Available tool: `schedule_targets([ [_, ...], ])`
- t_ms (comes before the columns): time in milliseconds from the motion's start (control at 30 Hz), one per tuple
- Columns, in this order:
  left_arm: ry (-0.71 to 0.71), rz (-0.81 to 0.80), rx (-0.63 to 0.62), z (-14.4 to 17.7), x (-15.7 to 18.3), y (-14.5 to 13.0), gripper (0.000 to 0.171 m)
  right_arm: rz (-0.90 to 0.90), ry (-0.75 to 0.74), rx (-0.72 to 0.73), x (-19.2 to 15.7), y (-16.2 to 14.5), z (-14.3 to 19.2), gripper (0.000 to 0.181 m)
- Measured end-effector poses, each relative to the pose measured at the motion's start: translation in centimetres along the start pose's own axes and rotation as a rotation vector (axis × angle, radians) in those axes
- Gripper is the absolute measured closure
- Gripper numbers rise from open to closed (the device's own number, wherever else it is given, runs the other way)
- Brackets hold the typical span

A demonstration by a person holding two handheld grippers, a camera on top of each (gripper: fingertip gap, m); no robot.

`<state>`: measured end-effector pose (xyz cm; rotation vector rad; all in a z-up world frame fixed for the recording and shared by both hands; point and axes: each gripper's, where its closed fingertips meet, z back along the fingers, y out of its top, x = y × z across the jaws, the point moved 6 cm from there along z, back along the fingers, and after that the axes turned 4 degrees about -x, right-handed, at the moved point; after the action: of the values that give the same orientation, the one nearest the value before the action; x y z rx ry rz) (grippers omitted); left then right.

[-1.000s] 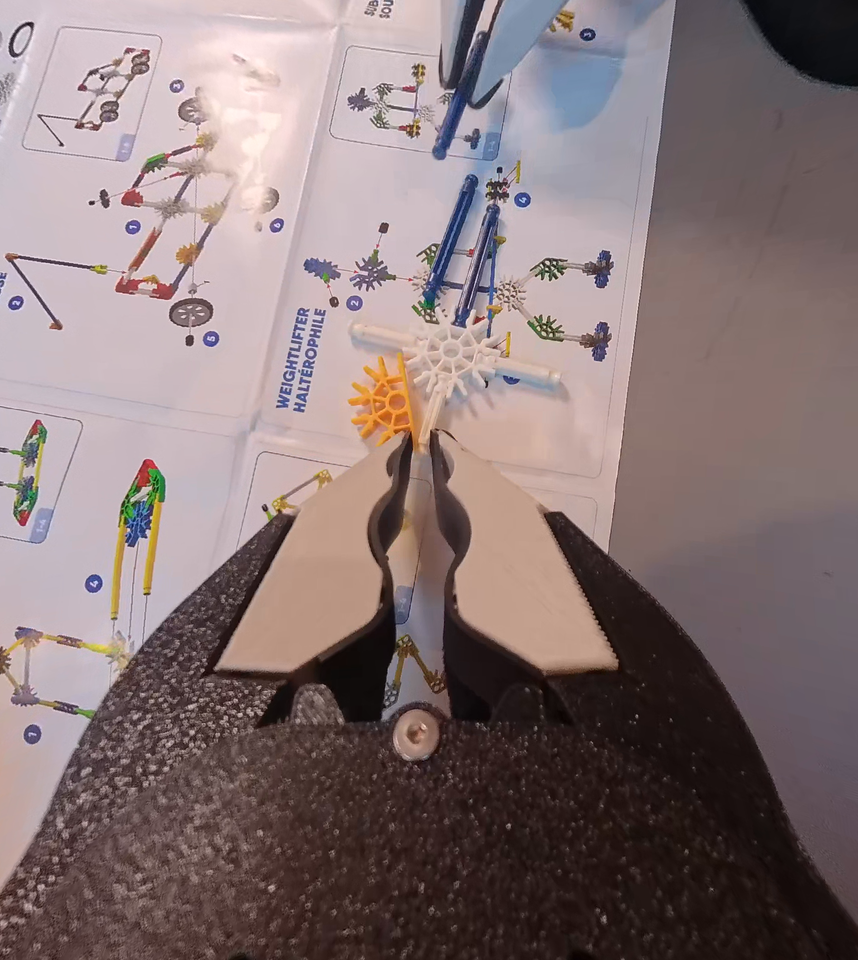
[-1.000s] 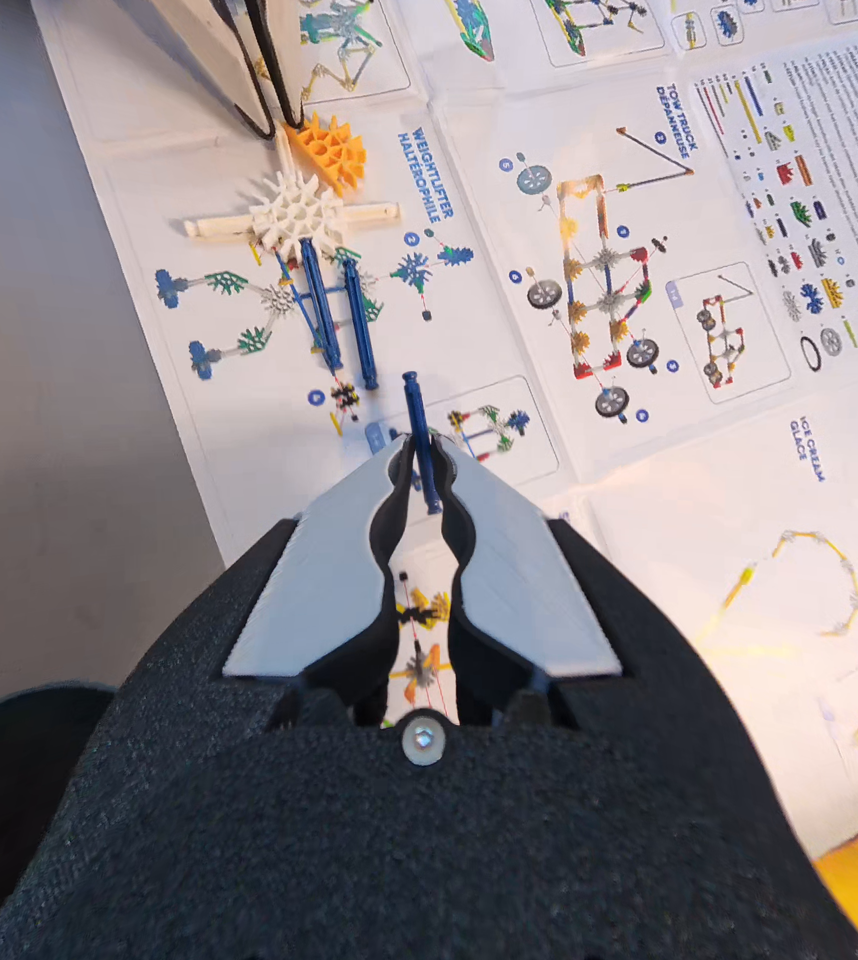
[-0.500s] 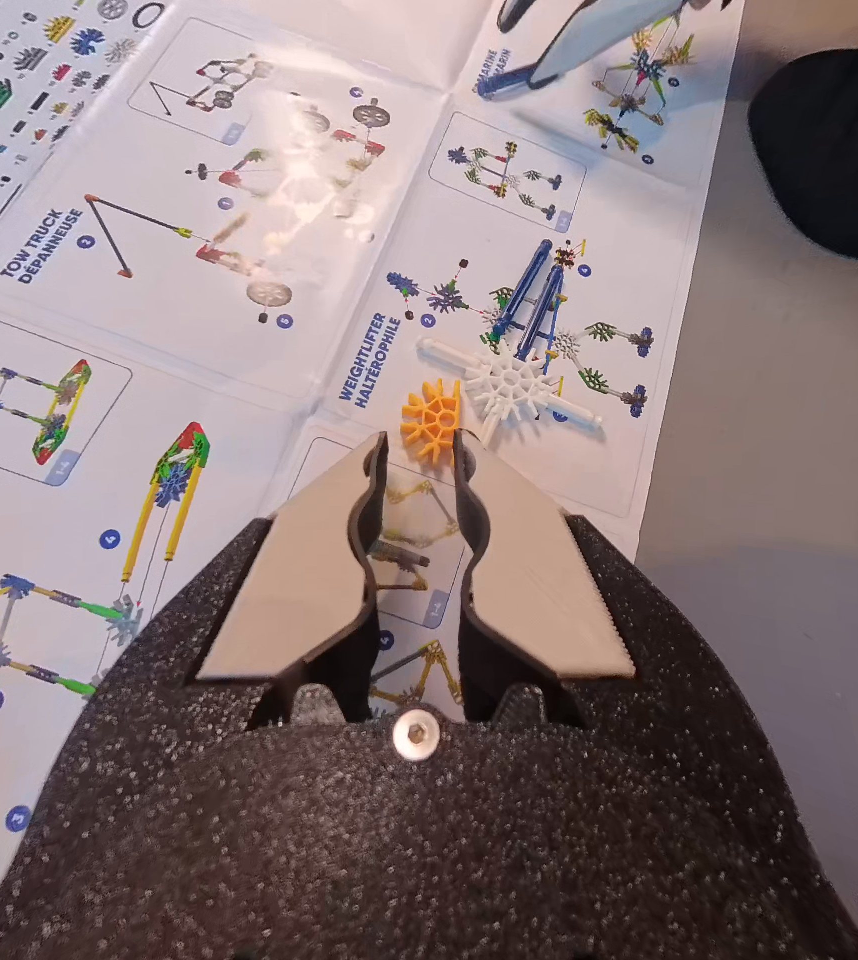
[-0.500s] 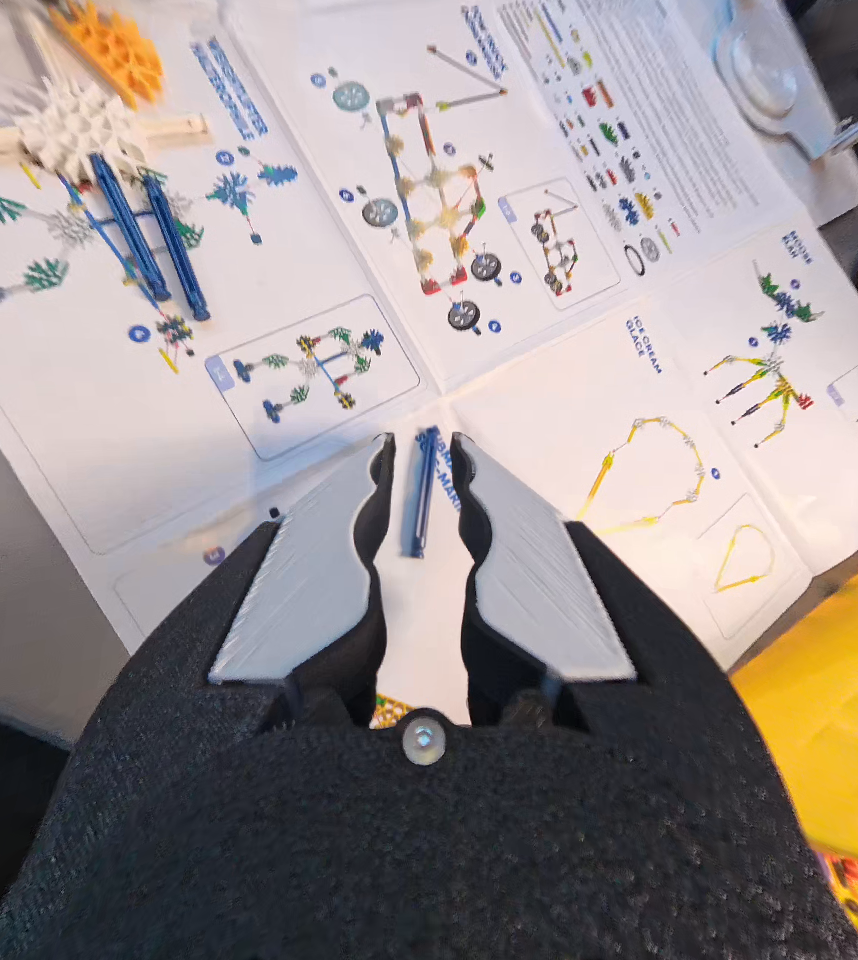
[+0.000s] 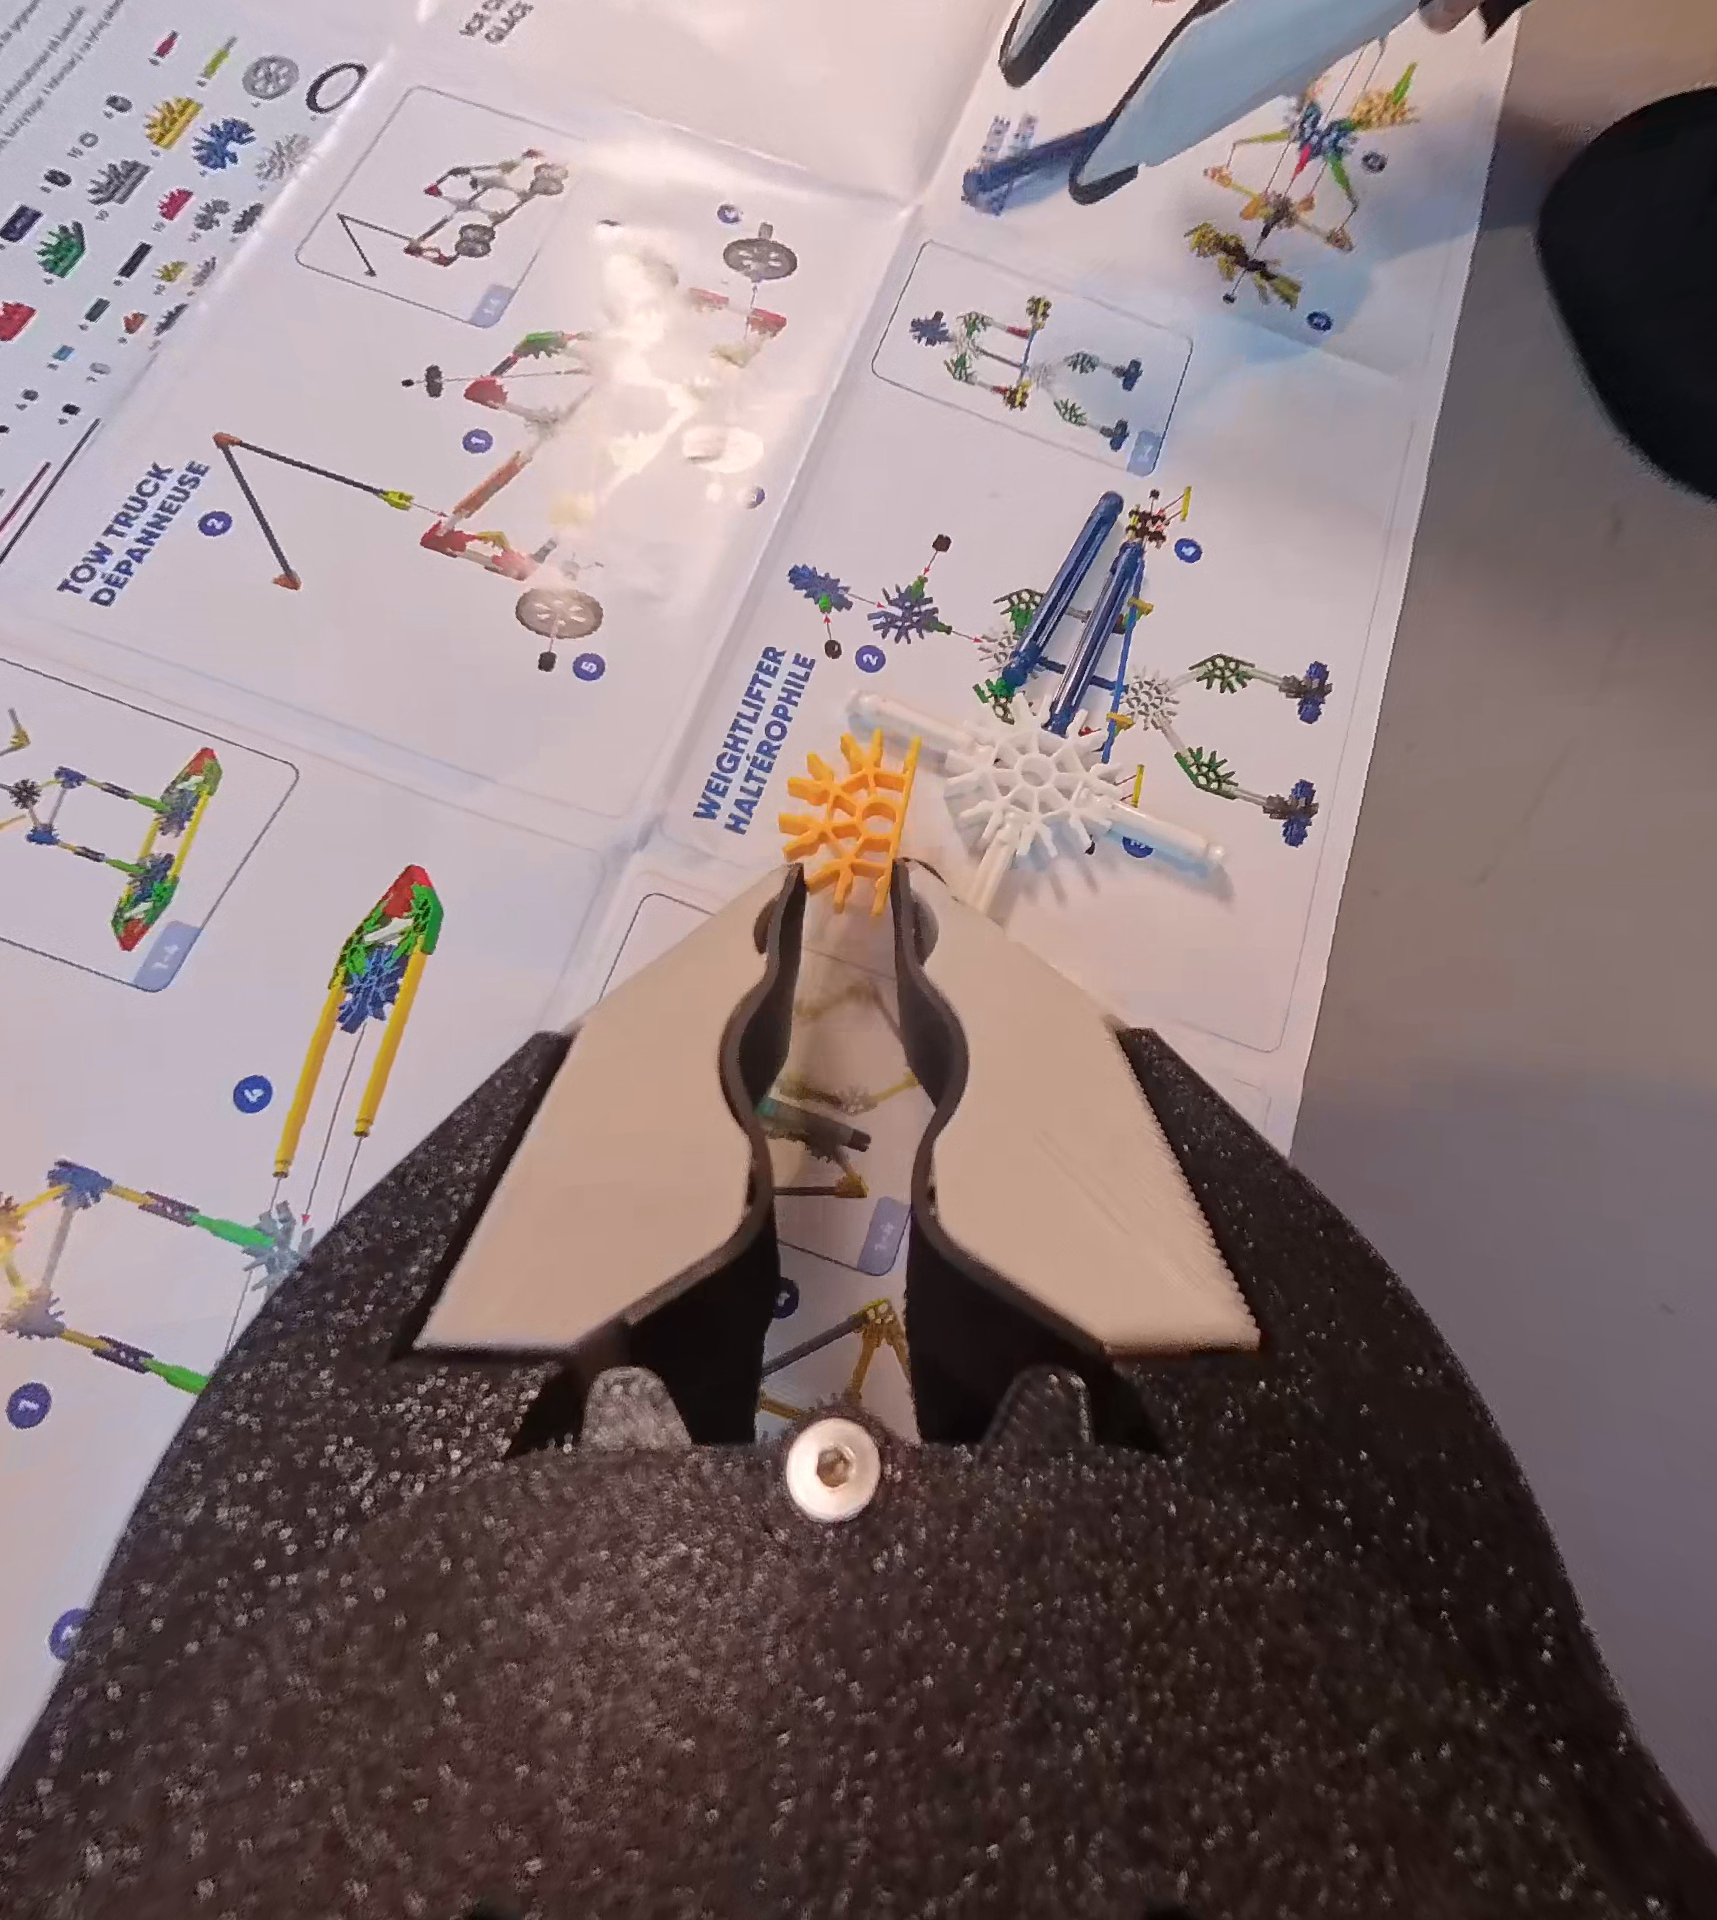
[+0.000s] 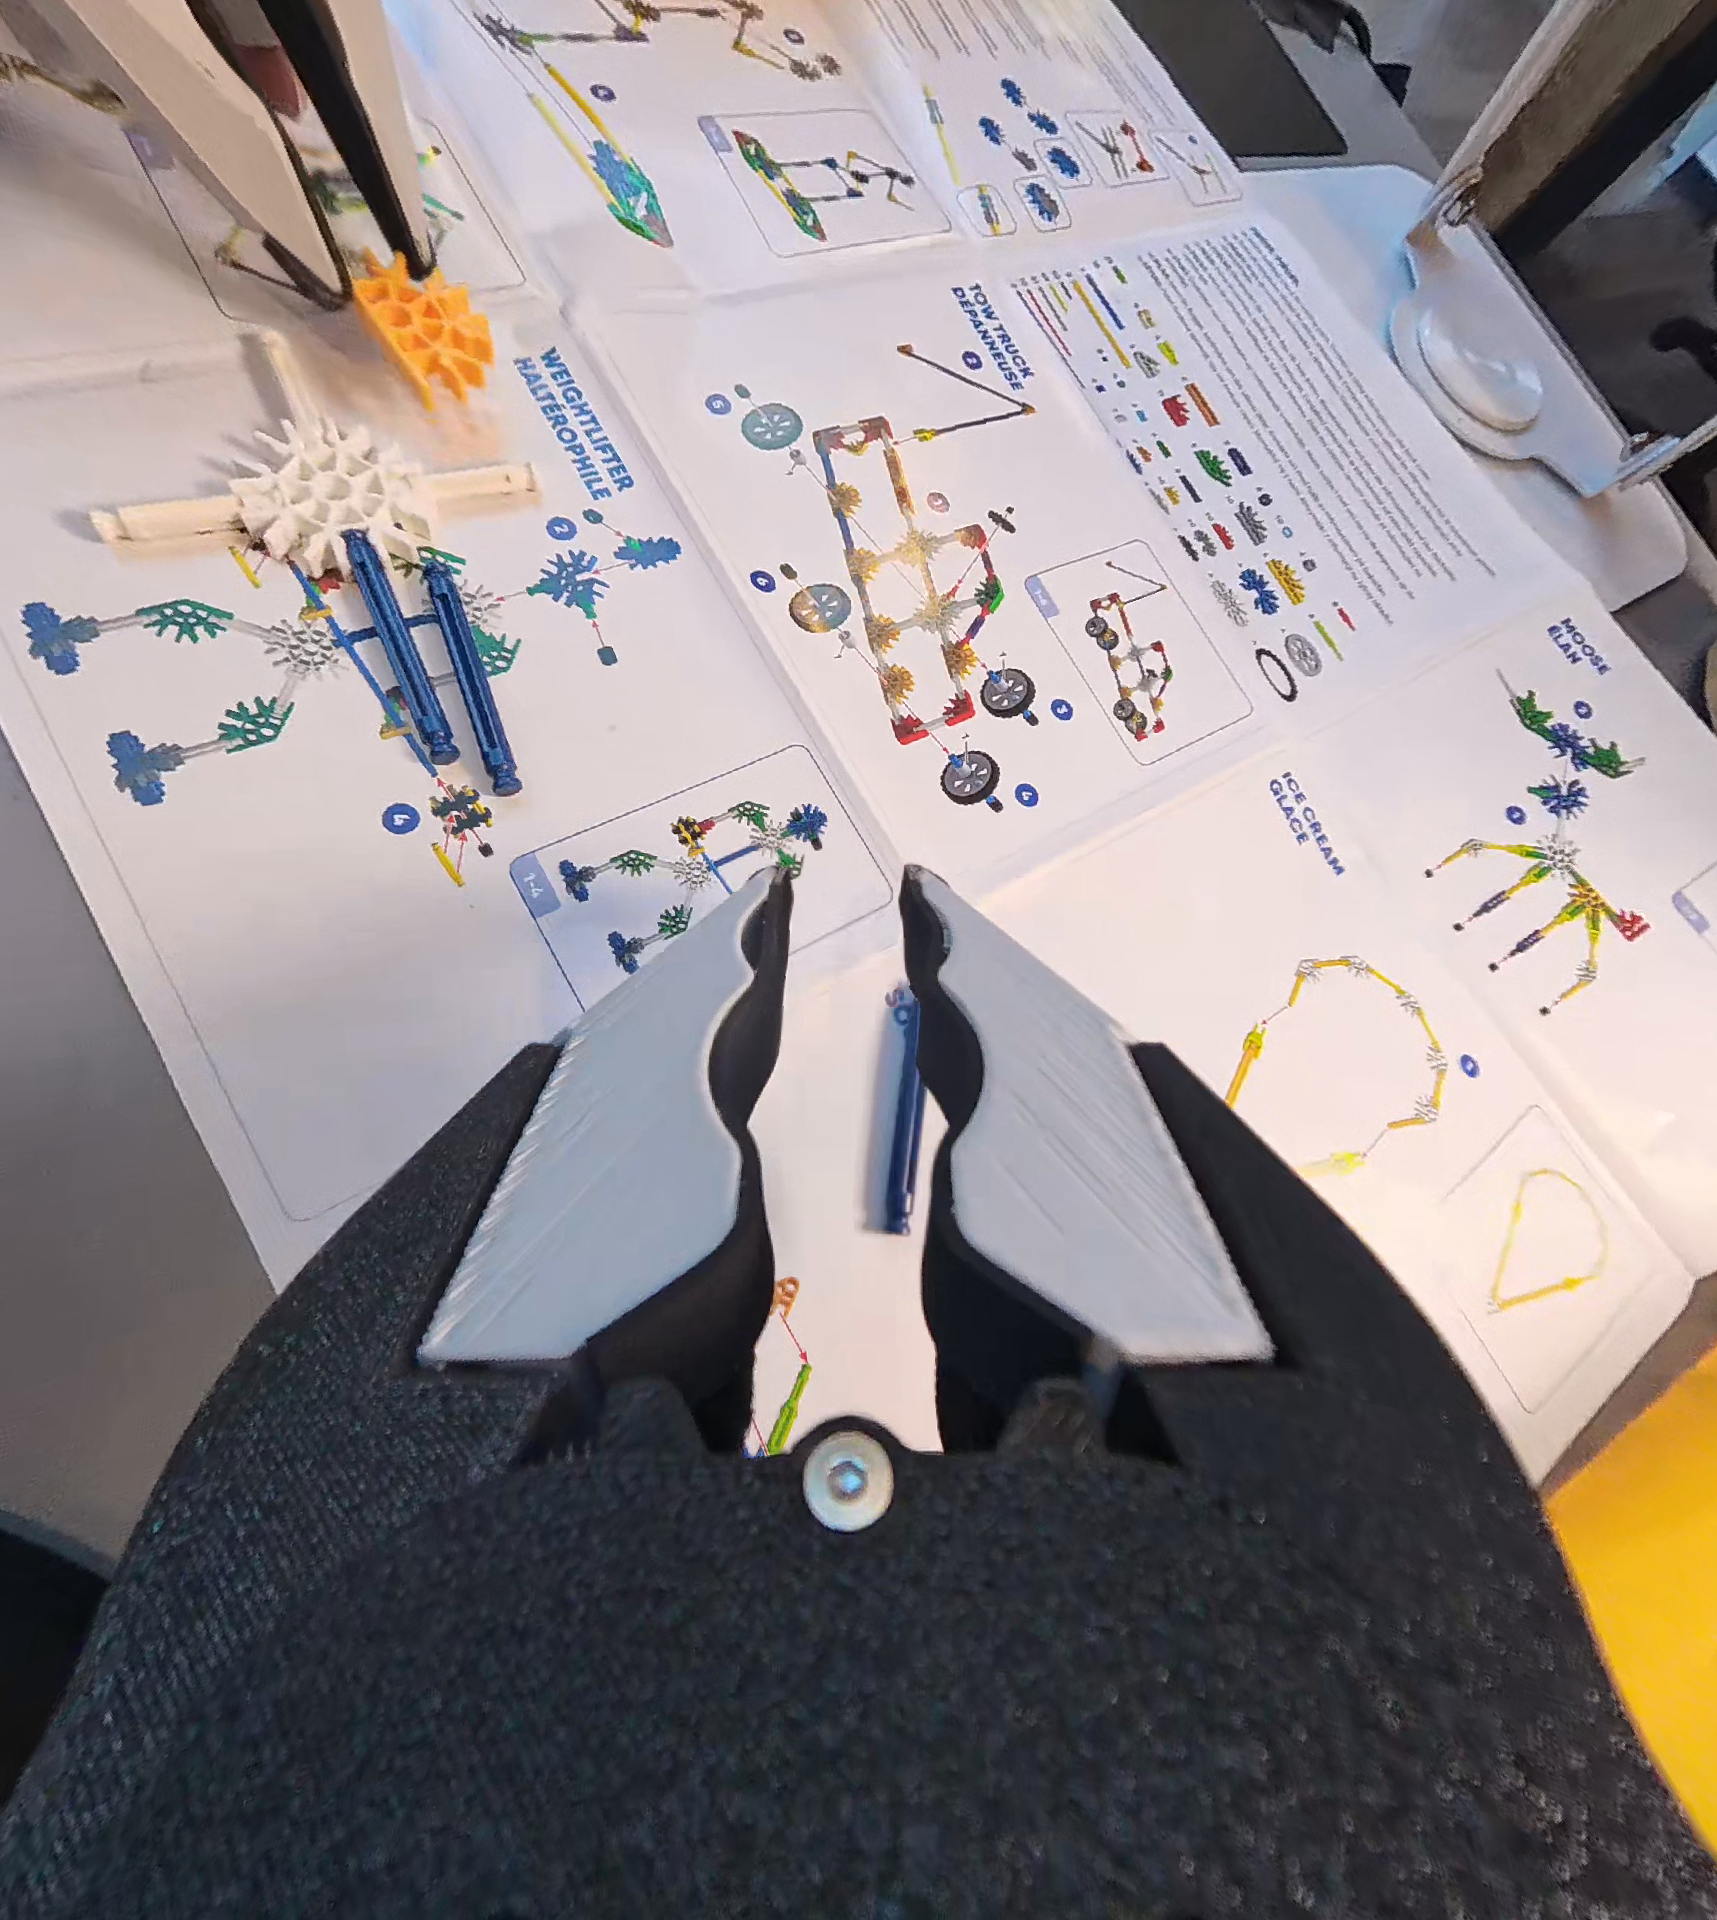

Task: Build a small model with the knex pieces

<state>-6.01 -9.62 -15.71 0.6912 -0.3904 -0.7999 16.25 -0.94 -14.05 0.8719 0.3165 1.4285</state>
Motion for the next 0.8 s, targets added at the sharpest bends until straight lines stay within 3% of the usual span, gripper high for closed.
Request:
schedule_targets([
  [200, -0.083, -0.140, 0.071, 0.2, 2.5, 1.2, 0.157, -0.020, 0.180, 0.119, -3.1, 2.4, -0.6, 0.161],
  [400, -0.157, -0.211, 0.032, -0.4, 4.6, 1.0, 0.157, 0.077, 0.342, 0.136, -7.9, 4.5, -2.2, 0.161],
  [800, -0.183, -0.251, -0.033, -0.9, 5.6, 0.2, 0.157, 0.108, 0.417, 0.098, -10.3, 5.0, -3.0, 0.161],
])
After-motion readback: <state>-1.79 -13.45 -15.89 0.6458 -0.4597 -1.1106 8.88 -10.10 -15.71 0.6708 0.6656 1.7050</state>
